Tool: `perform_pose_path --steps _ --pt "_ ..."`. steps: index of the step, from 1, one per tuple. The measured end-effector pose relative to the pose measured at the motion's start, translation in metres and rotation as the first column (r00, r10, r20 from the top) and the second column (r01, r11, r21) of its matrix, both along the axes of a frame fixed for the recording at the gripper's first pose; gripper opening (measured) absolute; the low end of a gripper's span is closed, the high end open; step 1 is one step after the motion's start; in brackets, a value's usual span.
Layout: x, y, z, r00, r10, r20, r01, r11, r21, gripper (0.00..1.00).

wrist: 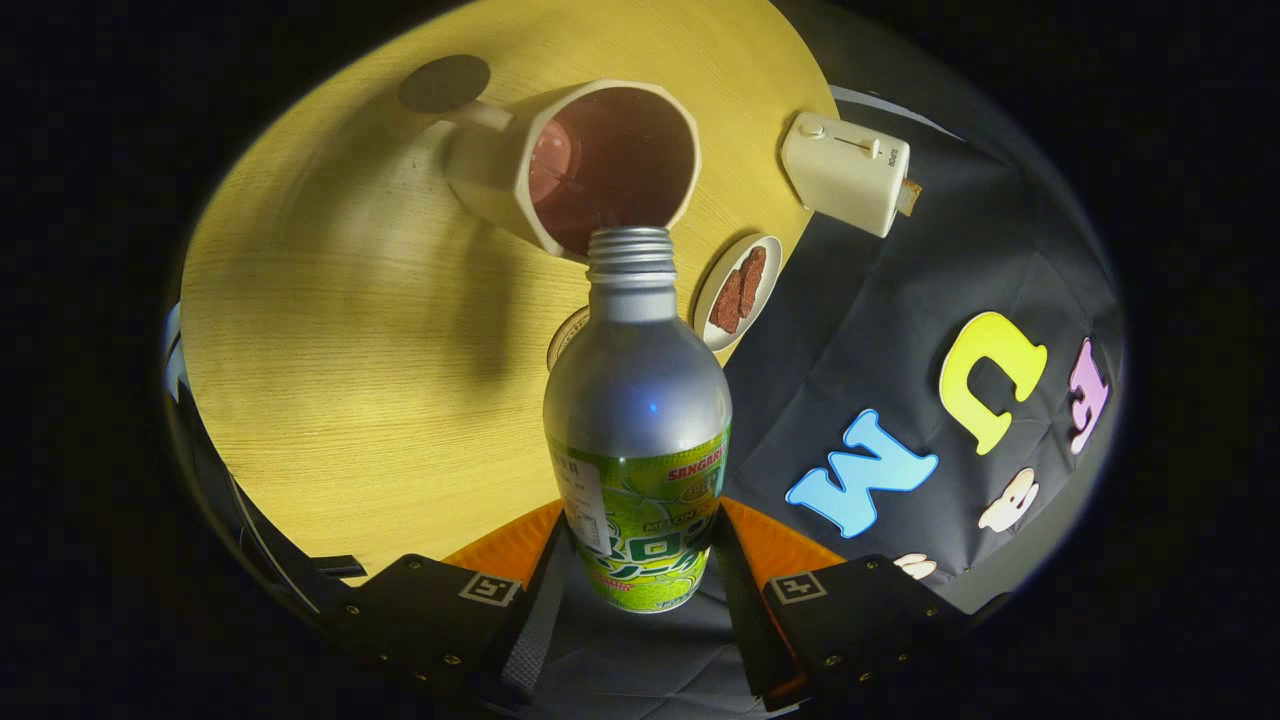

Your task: Take the bottle from table, then pour the juice into the cup, finally place the bottle on the coaster

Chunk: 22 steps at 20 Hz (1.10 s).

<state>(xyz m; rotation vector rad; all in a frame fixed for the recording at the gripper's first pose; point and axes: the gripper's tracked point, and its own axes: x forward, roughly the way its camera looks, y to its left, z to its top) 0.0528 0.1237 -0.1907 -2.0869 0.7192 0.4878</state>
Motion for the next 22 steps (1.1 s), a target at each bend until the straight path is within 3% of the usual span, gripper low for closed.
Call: perform_pose_path --steps 16,22 --pt "0.004 0.013 0.006 0.998 0.055 0.011 -0.054 0.995 -0.078 0.75" --pt "0.003 0.009 0.005 1.000 0.024 0.007 -0.024 0.999 -0.041 0.76"
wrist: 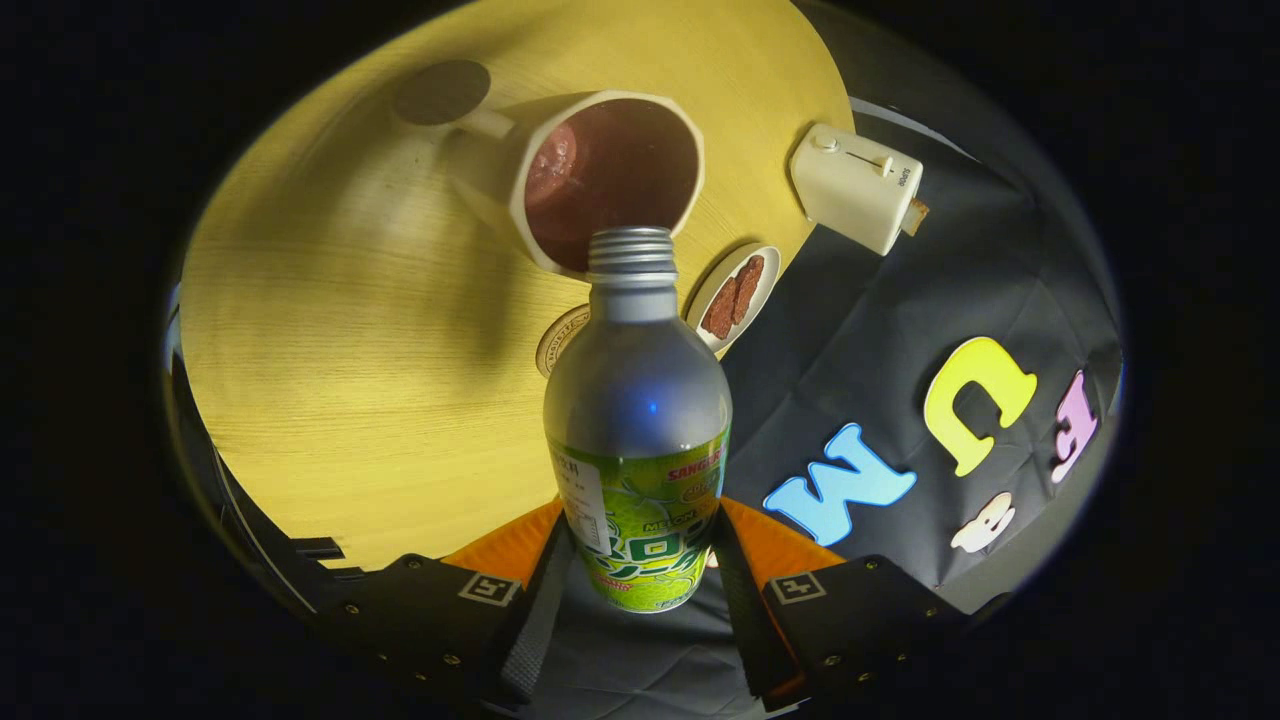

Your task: Take the bottle from table, then pour the juice into the cup, finally place the bottle on the coaster

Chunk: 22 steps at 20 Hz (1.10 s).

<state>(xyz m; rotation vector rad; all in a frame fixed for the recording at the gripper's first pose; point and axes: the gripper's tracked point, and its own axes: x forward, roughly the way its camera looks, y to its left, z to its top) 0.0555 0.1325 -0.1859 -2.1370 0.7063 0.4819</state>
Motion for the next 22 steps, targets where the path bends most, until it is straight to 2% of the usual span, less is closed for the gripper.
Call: perform_pose_path --steps 5,12,15,22 --pt "-0.005 -0.006 -0.008 0.999 -0.035 -0.012 0.036 0.996 0.079 0.76" --pt "-0.013 -0.024 -0.023 0.992 -0.120 -0.029 0.123 0.966 0.225 0.76" --pt "-0.019 -0.026 -0.030 0.985 -0.164 -0.045 0.170 0.935 0.313 0.76" --pt "-0.038 -0.017 -0.057 0.960 -0.239 -0.149 0.282 0.811 0.512 0.76"
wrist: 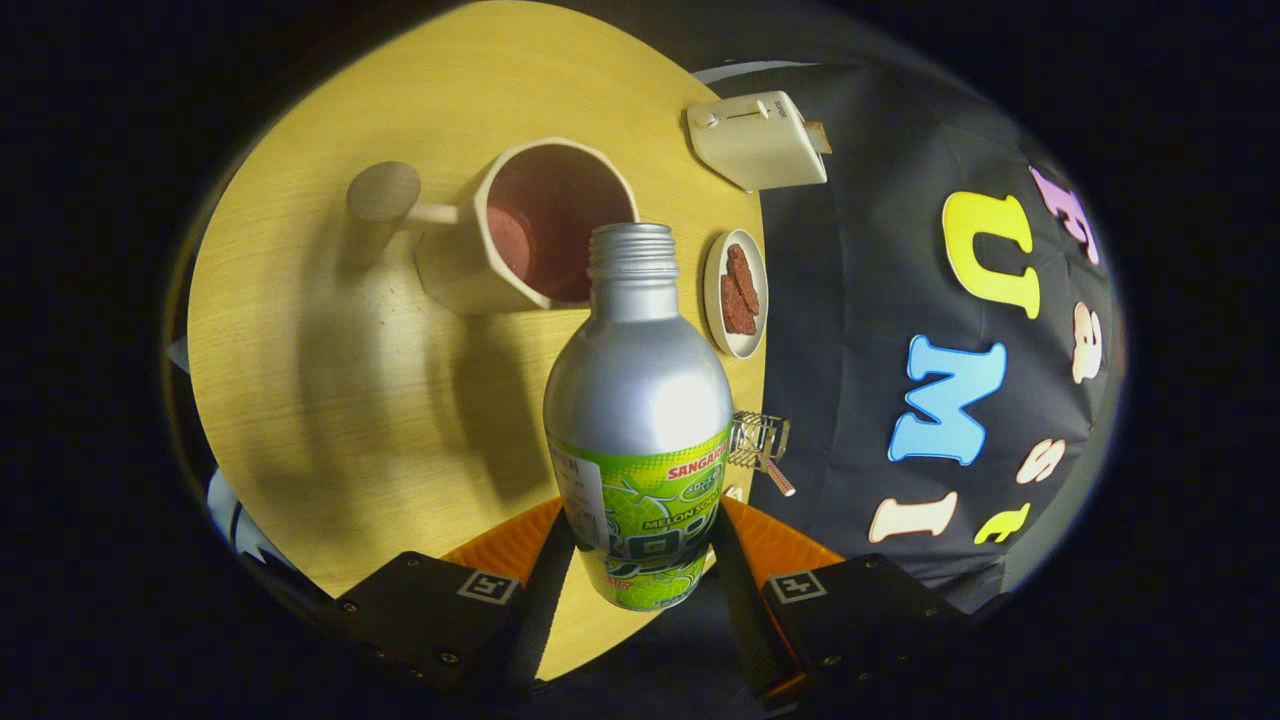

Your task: Take the bottle from table, then pour the juice into the cup, finally place the bottle on the coaster

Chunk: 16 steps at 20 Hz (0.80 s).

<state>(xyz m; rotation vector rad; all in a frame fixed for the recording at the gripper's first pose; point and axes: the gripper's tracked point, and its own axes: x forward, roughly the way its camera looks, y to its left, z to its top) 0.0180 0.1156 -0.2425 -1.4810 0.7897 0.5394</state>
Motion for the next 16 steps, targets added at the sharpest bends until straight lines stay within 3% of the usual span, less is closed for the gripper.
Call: perform_pose_path --steps 3,8,16 --pt "-0.008 -0.001 -0.008 0.997 -0.068 -0.040 0.072 0.991 0.112 0.76" --pt "-0.017 -0.005 -0.018 0.983 -0.164 -0.084 0.182 0.942 0.281 0.76" --pt "-0.019 -0.008 -0.026 0.948 -0.268 -0.173 0.319 0.806 0.499 0.76"
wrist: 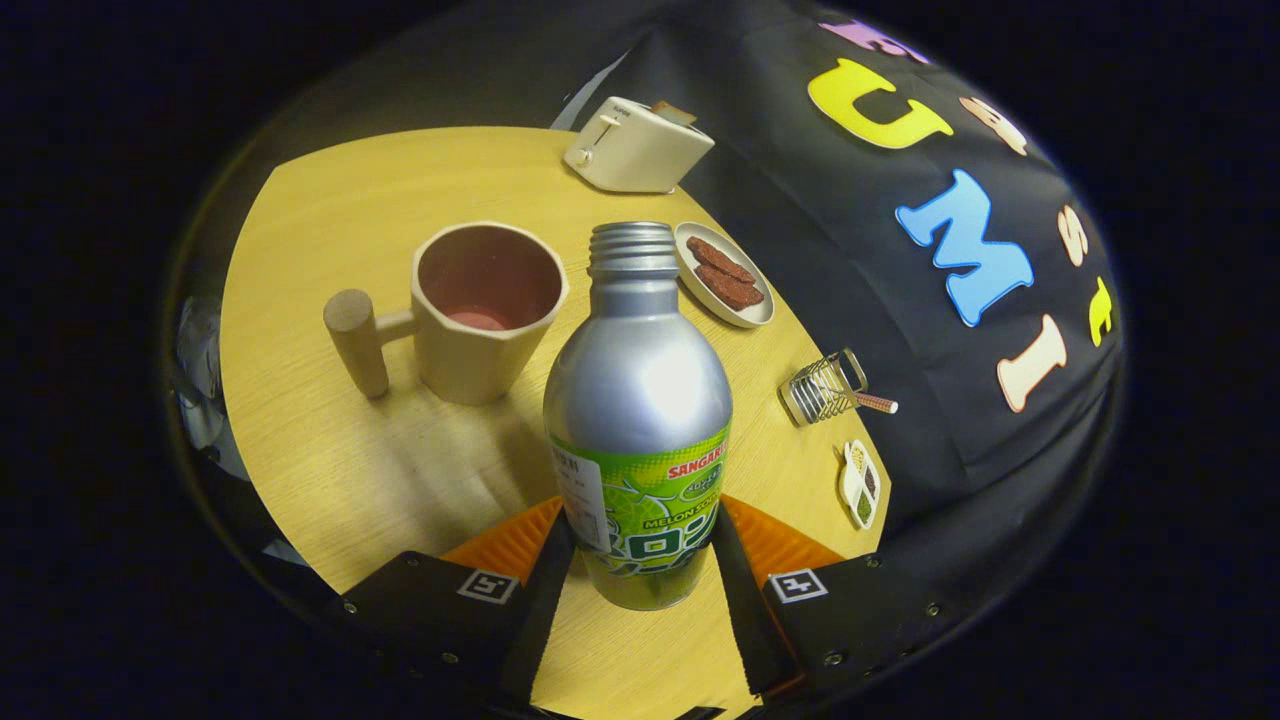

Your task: Take the bottle from table, then pour the juice into the cup, finally place the bottle on the coaster

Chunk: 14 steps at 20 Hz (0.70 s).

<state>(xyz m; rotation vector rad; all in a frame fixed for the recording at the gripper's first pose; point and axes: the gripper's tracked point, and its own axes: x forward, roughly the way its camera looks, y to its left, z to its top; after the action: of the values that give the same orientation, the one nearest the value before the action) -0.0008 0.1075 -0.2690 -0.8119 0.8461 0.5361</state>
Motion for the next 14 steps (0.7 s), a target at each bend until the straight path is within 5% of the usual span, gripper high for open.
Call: perform_pose_path --steps 7,14 --pt "0.014 0.001 -0.001 0.995 -0.099 -0.024 0.102 0.974 0.201 0.76" --pt "0.041 0.011 0.001 0.987 -0.157 -0.040 0.159 0.901 0.403 0.76"
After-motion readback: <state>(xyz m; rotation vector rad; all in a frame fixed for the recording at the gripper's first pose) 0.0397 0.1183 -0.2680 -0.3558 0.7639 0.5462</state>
